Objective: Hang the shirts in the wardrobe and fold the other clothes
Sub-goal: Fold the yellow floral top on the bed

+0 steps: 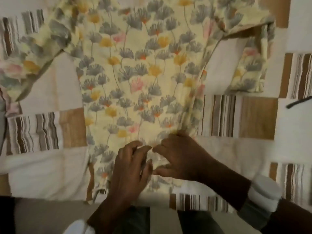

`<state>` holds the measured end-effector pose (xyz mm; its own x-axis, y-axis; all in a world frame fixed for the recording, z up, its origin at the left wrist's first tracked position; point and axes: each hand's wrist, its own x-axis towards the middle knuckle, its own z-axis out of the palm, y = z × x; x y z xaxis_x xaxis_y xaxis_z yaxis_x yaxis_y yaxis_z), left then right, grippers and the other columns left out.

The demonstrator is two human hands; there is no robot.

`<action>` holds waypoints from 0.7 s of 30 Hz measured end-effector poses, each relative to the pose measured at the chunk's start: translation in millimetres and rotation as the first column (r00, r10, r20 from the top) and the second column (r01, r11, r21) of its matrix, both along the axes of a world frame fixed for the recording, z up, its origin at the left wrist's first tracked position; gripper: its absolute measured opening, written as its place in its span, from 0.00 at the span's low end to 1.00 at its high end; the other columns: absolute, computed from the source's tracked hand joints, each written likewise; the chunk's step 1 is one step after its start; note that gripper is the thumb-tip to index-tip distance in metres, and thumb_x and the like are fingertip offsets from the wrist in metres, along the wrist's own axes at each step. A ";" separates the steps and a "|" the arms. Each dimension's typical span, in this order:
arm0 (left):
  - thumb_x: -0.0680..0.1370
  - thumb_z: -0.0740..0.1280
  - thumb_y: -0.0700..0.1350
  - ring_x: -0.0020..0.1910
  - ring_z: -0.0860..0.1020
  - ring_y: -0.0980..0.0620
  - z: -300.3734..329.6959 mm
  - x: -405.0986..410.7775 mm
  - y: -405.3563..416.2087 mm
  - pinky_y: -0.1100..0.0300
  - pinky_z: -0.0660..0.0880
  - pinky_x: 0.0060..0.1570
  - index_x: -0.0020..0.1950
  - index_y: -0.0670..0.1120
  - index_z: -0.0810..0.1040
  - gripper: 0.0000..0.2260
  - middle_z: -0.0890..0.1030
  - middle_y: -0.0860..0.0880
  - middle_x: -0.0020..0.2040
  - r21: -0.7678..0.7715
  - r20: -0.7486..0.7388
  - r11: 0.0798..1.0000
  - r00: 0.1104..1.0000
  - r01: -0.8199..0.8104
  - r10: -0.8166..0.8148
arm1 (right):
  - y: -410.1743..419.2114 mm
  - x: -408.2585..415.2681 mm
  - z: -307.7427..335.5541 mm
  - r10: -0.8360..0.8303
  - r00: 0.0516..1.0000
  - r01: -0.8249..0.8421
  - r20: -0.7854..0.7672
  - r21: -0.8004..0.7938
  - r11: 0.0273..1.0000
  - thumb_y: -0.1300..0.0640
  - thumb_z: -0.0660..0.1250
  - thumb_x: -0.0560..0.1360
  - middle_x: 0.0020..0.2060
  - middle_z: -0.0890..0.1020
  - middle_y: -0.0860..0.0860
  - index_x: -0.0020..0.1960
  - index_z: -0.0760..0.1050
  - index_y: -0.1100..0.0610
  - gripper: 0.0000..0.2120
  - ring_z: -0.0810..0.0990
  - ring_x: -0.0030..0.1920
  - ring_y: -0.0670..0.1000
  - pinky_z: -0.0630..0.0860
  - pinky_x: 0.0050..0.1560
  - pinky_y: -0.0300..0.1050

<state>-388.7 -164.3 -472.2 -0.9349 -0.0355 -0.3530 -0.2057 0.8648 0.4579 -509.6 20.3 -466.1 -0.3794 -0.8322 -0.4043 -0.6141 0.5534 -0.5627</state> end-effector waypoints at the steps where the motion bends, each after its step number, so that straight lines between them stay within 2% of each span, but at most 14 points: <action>1: 0.80 0.68 0.51 0.62 0.72 0.46 1.4 9.4 -1.0 0.52 0.73 0.57 0.68 0.50 0.76 0.17 0.71 0.47 0.69 -0.012 0.016 1.000 1.000 0.009 -0.009 | 11.3 3.9 4.5 0.021 1.000 -0.022 0.015 0.038 0.999 0.26 0.59 0.74 0.52 0.85 0.47 0.63 0.80 0.48 0.32 0.82 0.55 0.50 0.69 0.65 0.49; 3: 0.81 0.66 0.52 0.64 0.72 0.44 3.0 16.0 -4.8 0.50 0.73 0.58 0.68 0.49 0.78 0.17 0.72 0.46 0.69 -0.001 0.014 1.000 1.000 -0.018 0.018 | 35.2 2.2 13.7 0.087 0.994 -0.095 0.059 0.156 0.983 0.20 0.57 0.71 0.56 0.83 0.45 0.64 0.79 0.46 0.37 0.78 0.62 0.50 0.62 0.72 0.51; 5: 0.81 0.64 0.52 0.63 0.72 0.44 2.4 14.8 -7.4 0.48 0.74 0.58 0.67 0.48 0.78 0.17 0.71 0.45 0.69 0.020 0.007 1.000 1.000 -0.023 0.023 | 58.7 0.3 23.3 0.168 0.983 -0.181 0.072 0.247 0.952 0.16 0.49 0.70 0.59 0.82 0.45 0.64 0.79 0.45 0.43 0.75 0.66 0.51 0.57 0.74 0.53; 7: 0.79 0.65 0.51 0.62 0.72 0.43 2.0 13.2 -11.6 0.46 0.73 0.57 0.66 0.47 0.78 0.17 0.72 0.44 0.67 -0.002 -0.006 1.000 1.000 -0.002 0.002 | 75.3 -0.7 36.0 0.175 0.983 -0.185 0.060 0.369 0.911 0.15 0.45 0.69 0.66 0.80 0.47 0.70 0.75 0.45 0.46 0.73 0.69 0.54 0.60 0.72 0.55; 8: 0.79 0.65 0.50 0.61 0.73 0.43 3.4 16.1 -15.0 0.45 0.73 0.57 0.66 0.47 0.78 0.17 0.73 0.44 0.66 -0.020 -0.015 1.000 1.000 0.000 -0.001 | 79.2 -0.6 45.7 0.166 0.981 -0.195 0.102 0.486 0.852 0.16 0.46 0.70 0.69 0.77 0.47 0.72 0.72 0.45 0.46 0.72 0.71 0.53 0.62 0.72 0.56; 9: 0.78 0.66 0.49 0.61 0.73 0.43 5.1 18.2 -17.3 0.45 0.73 0.58 0.65 0.48 0.78 0.16 0.73 0.44 0.65 -0.037 -0.028 0.999 0.999 -0.022 0.021 | 82.5 -0.9 52.0 0.165 0.975 -0.221 0.147 0.616 0.756 0.17 0.49 0.71 0.70 0.76 0.47 0.72 0.71 0.46 0.44 0.72 0.70 0.52 0.62 0.73 0.55; 11: 0.78 0.68 0.48 0.62 0.73 0.43 13.5 25.0 -23.3 0.44 0.72 0.60 0.63 0.49 0.79 0.14 0.74 0.46 0.65 -0.063 -0.055 0.986 0.987 -0.152 0.149 | 86.9 1.0 63.7 0.175 0.964 -0.267 0.202 0.736 0.621 0.22 0.57 0.74 0.65 0.79 0.45 0.68 0.73 0.47 0.35 0.76 0.66 0.49 0.63 0.73 0.53; 13: 0.78 0.71 0.46 0.65 0.72 0.42 24.3 34.1 -33.5 0.45 0.68 0.63 0.63 0.50 0.79 0.14 0.74 0.46 0.66 -0.132 -0.083 0.922 0.931 -0.364 0.356 | 84.6 5.1 69.7 0.145 0.976 -0.219 0.165 0.758 0.614 0.26 0.60 0.76 0.58 0.81 0.44 0.66 0.74 0.47 0.30 0.81 0.60 0.47 0.71 0.68 0.48; 15: 0.76 0.75 0.46 0.66 0.71 0.41 23.9 49.4 -53.6 0.47 0.67 0.65 0.66 0.48 0.77 0.19 0.74 0.43 0.67 -0.152 -0.070 0.785 0.799 -0.601 0.598 | 75.5 14.2 66.6 -0.112 0.993 0.053 0.045 0.676 0.735 0.25 0.57 0.75 0.50 0.81 0.44 0.60 0.77 0.48 0.31 0.82 0.49 0.45 0.80 0.56 0.45; 16: 0.75 0.76 0.47 0.65 0.72 0.41 21.2 54.6 -64.8 0.45 0.70 0.67 0.67 0.48 0.74 0.23 0.74 0.42 0.67 -0.080 -0.014 0.678 0.681 -0.731 0.732 | 68.3 19.8 63.3 -0.320 0.947 0.271 -0.016 0.570 0.776 0.25 0.58 0.74 0.50 0.80 0.46 0.58 0.77 0.48 0.30 0.81 0.47 0.45 0.81 0.49 0.46; 17: 0.74 0.78 0.49 0.63 0.75 0.43 21.0 59.9 -76.1 0.41 0.74 0.65 0.68 0.49 0.71 0.26 0.75 0.43 0.65 0.013 0.081 0.532 0.531 -0.847 0.843 | 58.0 27.5 59.8 -0.506 0.859 0.486 -0.078 0.434 0.758 0.25 0.60 0.73 0.55 0.79 0.49 0.60 0.76 0.49 0.31 0.80 0.49 0.48 0.81 0.46 0.48; 18: 0.74 0.78 0.52 0.58 0.78 0.45 18.2 57.8 -79.7 0.38 0.78 0.61 0.67 0.52 0.70 0.26 0.76 0.45 0.62 0.067 0.176 0.411 0.417 -0.909 0.892 | 54.1 30.5 54.3 -0.646 0.749 0.656 -0.147 0.301 0.692 0.27 0.65 0.72 0.62 0.76 0.52 0.66 0.72 0.49 0.33 0.78 0.55 0.52 0.81 0.47 0.51; 19: 0.74 0.78 0.54 0.54 0.80 0.47 21.5 57.8 -84.4 0.37 0.80 0.57 0.65 0.54 0.71 0.25 0.79 0.49 0.57 0.063 0.241 0.376 0.379 -0.925 0.893 | 47.4 36.1 47.5 -0.748 0.637 0.769 -0.186 0.224 0.599 0.29 0.69 0.70 0.67 0.71 0.55 0.72 0.67 0.49 0.39 0.75 0.62 0.57 0.80 0.50 0.55; 21: 0.74 0.77 0.58 0.47 0.83 0.49 28.4 54.9 -89.8 0.38 0.82 0.49 0.60 0.55 0.75 0.20 0.82 0.53 0.48 0.041 0.303 0.461 0.451 -0.886 0.840 | 36.5 48.1 36.2 -0.889 0.426 0.893 -0.168 0.234 0.384 0.32 0.75 0.69 0.71 0.68 0.57 0.77 0.58 0.48 0.46 0.72 0.67 0.63 0.77 0.55 0.62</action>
